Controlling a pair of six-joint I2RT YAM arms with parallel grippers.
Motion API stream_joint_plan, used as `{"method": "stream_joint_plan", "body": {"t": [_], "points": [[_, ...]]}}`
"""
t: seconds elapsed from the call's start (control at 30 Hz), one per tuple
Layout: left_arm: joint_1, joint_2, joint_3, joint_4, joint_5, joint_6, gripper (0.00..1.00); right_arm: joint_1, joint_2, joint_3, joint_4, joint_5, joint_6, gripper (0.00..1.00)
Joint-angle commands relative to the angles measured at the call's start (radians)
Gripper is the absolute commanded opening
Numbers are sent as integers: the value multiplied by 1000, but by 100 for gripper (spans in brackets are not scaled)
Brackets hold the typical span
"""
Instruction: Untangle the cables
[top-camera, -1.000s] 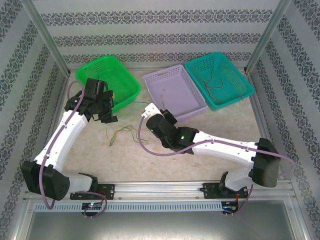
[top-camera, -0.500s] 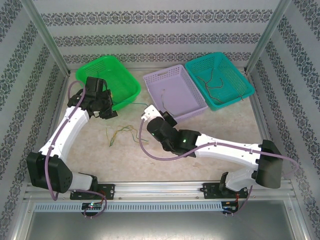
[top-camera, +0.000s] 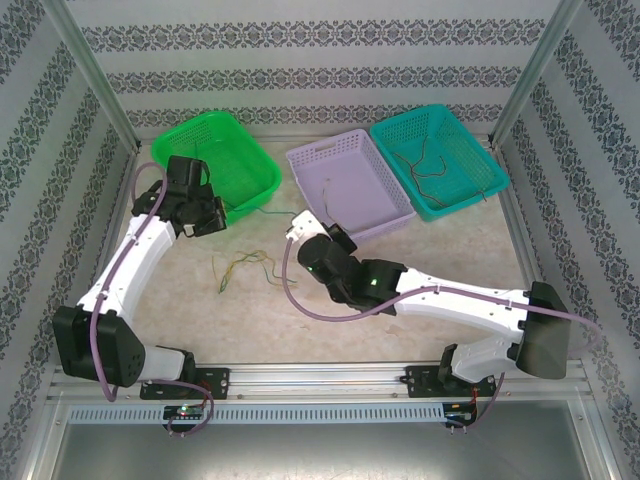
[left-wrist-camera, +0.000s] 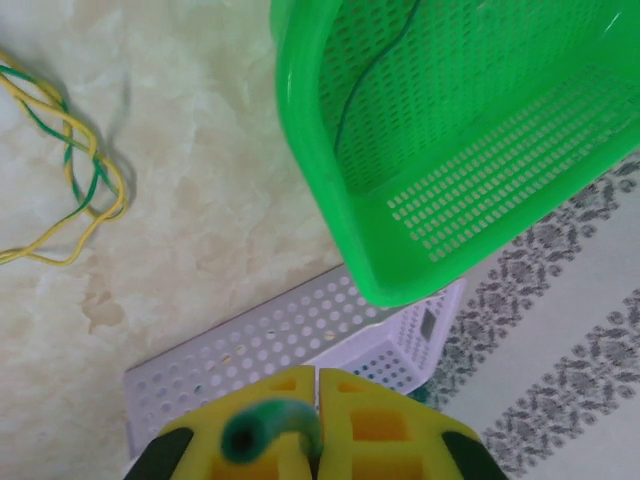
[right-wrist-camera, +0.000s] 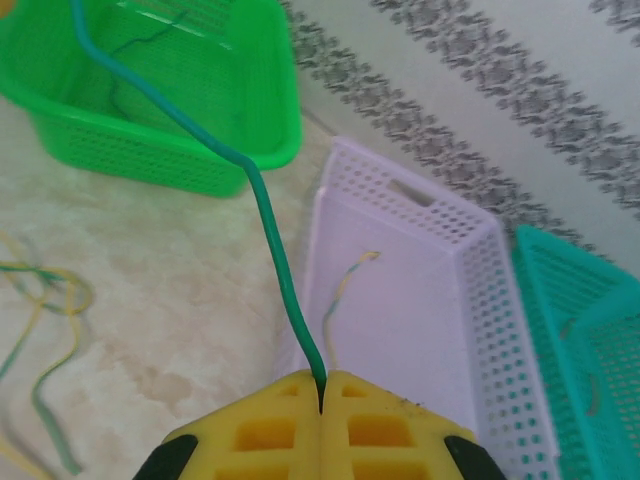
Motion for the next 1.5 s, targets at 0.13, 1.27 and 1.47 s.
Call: {"method": "stream_joint_plan", "body": {"t": [0.13,1.27,1.47], "points": [[118,233,325,35,184,692,0,-185,-17,43,-246,-809,146,0],[71,272,804,-163,156,1255,91,-535,256,271,-132,-1433,753,0],[-92,235,726,-174,392,1380,69,-642,195,243,-36,-1350,921,0]]}}
